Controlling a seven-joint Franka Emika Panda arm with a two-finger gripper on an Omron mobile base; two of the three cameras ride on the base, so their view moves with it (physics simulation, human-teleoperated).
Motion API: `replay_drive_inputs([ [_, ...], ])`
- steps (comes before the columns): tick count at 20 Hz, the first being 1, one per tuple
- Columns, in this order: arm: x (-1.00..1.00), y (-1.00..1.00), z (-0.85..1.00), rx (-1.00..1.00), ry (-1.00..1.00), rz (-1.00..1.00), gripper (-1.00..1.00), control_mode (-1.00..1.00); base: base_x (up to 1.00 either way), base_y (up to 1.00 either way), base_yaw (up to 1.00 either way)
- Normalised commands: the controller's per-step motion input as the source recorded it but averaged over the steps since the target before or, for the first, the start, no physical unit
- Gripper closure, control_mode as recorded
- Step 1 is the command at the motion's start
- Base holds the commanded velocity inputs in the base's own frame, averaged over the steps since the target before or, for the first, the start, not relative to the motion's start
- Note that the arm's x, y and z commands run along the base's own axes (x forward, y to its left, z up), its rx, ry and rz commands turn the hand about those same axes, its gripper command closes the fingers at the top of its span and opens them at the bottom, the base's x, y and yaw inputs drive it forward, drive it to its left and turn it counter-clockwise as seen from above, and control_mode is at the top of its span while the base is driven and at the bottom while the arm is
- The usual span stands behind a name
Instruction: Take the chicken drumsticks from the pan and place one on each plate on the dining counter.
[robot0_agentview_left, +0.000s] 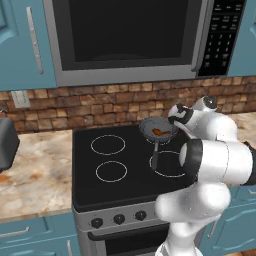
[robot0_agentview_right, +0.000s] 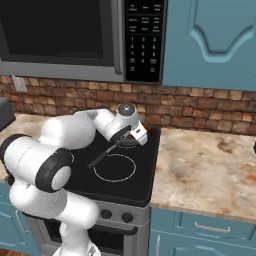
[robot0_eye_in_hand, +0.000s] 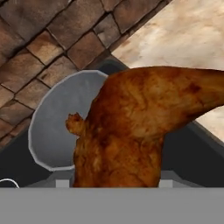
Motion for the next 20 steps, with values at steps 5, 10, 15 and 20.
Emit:
replay_drive_inputs([
  [5, -1.0, 0.02, 0.45, 0.0, 0.02, 0.03, 1.0, -1.0, 0.0, 0.0, 0.0],
  [10, -1.0, 0.3, 0.01, 0.0, 0.0, 0.06, 1.0, -1.0, 0.0, 0.0, 0.0],
  [15, -0.66, 0.88, 0.21, -0.11, 0.22, 0.1, 1.0, -1.0, 0.0, 0.0, 0.0],
  [20, 0.0, 0.48, 0.0, -0.16, 0.3, 0.11, 1.0, -1.0, 0.0, 0.0, 0.0],
])
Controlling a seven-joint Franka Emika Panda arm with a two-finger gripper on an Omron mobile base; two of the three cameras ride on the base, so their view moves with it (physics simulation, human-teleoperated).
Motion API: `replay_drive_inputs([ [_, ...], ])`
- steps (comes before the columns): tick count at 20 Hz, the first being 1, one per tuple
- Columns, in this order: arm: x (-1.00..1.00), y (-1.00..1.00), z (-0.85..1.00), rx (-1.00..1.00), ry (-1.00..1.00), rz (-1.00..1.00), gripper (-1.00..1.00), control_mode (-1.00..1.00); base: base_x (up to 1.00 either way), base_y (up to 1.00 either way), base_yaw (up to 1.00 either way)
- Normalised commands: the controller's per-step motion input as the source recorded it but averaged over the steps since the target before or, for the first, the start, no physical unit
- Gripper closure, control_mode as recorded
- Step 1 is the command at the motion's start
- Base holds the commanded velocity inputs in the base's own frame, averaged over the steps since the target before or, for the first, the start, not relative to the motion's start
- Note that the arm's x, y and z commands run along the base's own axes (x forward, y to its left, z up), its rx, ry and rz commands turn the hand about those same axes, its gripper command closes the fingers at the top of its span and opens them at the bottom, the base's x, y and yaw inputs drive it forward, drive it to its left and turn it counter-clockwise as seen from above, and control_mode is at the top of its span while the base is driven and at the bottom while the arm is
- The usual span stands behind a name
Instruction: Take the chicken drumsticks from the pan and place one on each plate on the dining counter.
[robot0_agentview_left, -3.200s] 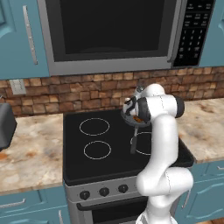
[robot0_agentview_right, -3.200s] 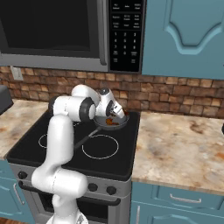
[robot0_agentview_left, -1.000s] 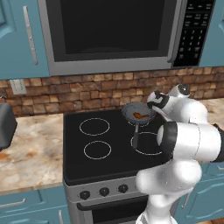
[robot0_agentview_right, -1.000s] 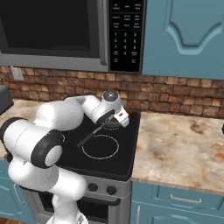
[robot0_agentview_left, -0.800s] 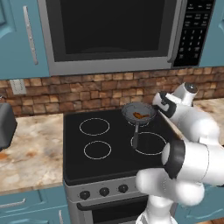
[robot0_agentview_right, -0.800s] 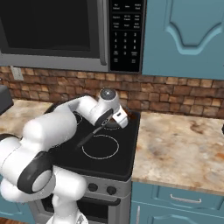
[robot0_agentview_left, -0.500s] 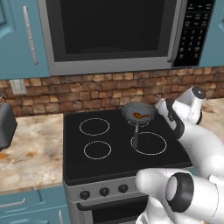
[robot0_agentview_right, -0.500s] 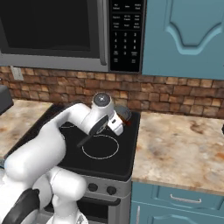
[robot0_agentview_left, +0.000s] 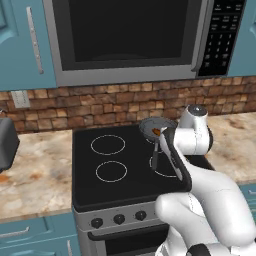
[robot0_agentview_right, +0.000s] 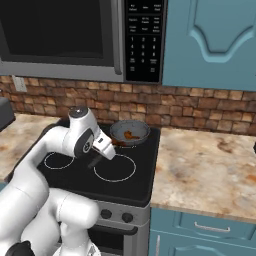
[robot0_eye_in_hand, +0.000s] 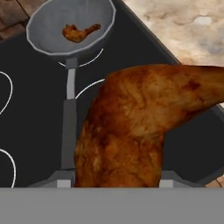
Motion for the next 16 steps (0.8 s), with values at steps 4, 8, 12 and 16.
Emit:
replay_drive_inputs([
  [4, 0.0, -0.05, -0.01, 0.0, 0.09, 0.15, 1.0, -1.0, 0.0, 0.0, 0.0],
  [8, -0.03, 0.0, -0.01, 0.0, 0.04, 0.07, 1.0, -1.0, 0.0, 0.0, 0.0],
  [12, -0.19, -0.01, 0.0, 0.0, 0.0, 0.0, 1.0, -1.0, 0.0, 0.0, 0.0],
  [16, -0.09, 0.0, 0.0, 0.0, 0.0, 0.0, 1.0, 1.0, -0.36, -0.15, -0.17],
])
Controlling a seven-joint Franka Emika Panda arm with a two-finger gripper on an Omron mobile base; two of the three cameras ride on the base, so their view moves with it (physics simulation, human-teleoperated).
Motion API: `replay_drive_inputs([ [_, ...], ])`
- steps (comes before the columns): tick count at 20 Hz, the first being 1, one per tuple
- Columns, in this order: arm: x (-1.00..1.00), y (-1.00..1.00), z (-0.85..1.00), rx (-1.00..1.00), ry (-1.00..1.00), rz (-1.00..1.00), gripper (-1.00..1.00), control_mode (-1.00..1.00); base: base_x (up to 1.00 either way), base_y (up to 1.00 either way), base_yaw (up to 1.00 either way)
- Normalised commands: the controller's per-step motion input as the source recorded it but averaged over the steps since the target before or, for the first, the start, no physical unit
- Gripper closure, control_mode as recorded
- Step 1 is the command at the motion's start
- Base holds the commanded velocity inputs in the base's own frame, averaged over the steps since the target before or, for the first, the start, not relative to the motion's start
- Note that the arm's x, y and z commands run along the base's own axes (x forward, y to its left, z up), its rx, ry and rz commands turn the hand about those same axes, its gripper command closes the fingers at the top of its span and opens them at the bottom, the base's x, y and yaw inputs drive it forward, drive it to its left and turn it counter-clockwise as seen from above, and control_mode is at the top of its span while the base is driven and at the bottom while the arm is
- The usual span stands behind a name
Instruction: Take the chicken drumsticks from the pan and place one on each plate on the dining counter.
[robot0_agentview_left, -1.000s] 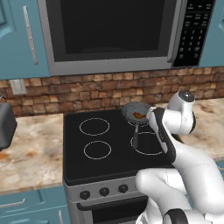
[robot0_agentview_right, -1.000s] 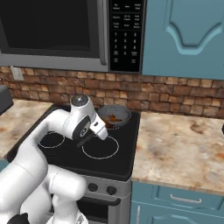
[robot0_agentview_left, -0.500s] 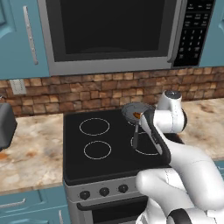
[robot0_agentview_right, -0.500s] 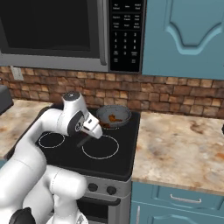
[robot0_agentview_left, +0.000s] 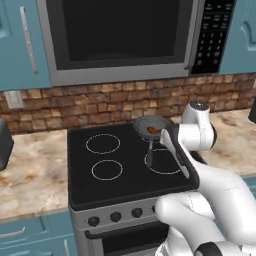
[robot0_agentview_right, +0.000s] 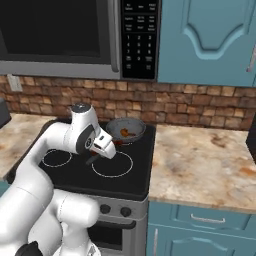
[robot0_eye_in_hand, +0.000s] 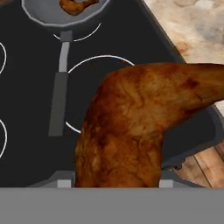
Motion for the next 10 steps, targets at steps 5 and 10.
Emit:
replay_drive_inputs([
  [5, 0.0, 0.0, 0.0, 0.0, 0.0, 0.0, 1.0, 1.0, -0.41, -0.27, -0.46],
  [10, 0.0, 0.0, 0.0, 0.0, 0.0, 0.0, 1.0, 1.0, -0.12, -0.17, -0.44],
])
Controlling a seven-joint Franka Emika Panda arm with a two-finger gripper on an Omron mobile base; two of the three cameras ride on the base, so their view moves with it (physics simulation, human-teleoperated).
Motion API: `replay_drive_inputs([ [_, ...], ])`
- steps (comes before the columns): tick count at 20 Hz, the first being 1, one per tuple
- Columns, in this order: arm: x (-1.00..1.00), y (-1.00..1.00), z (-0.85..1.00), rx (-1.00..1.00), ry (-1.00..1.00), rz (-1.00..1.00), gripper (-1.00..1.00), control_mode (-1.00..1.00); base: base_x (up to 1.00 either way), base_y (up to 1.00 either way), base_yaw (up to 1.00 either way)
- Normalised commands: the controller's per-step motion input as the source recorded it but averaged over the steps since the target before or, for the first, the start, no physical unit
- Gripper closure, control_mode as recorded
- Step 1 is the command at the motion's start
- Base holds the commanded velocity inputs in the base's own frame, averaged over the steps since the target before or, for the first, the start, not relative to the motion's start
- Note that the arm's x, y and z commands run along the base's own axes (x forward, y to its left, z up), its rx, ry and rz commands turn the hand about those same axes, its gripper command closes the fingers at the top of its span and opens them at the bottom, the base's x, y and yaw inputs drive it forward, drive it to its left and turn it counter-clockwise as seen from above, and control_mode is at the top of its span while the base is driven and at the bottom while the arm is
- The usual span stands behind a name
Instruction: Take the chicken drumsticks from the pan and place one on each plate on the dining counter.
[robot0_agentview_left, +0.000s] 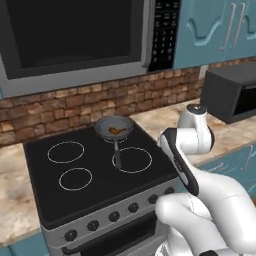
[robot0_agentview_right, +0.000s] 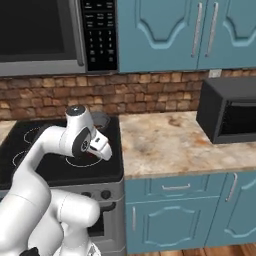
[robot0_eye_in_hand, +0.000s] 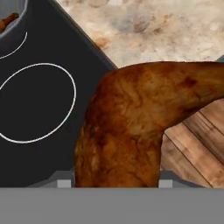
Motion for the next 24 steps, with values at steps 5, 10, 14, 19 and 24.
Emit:
replay_drive_inputs([
  [5, 0.0, 0.0, 0.0, 0.0, 0.0, 0.0, 1.0, 1.0, 0.04, -0.8, -0.09],
  [10, 0.0, 0.0, 0.0, 0.0, 0.0, 0.0, 1.0, 1.0, 0.0, -1.0, 0.0],
  [14, 0.0, 0.0, 0.0, 0.0, 0.0, 0.0, 1.0, 1.0, -0.21, -1.0, 0.14],
  [19, 0.0, 0.0, 0.0, 0.0, 0.0, 0.0, 1.0, 1.0, -0.81, -0.92, 0.45],
  [24, 0.0, 0.0, 0.0, 0.0, 0.0, 0.0, 1.0, 1.0, -1.0, -0.58, 0.47],
])
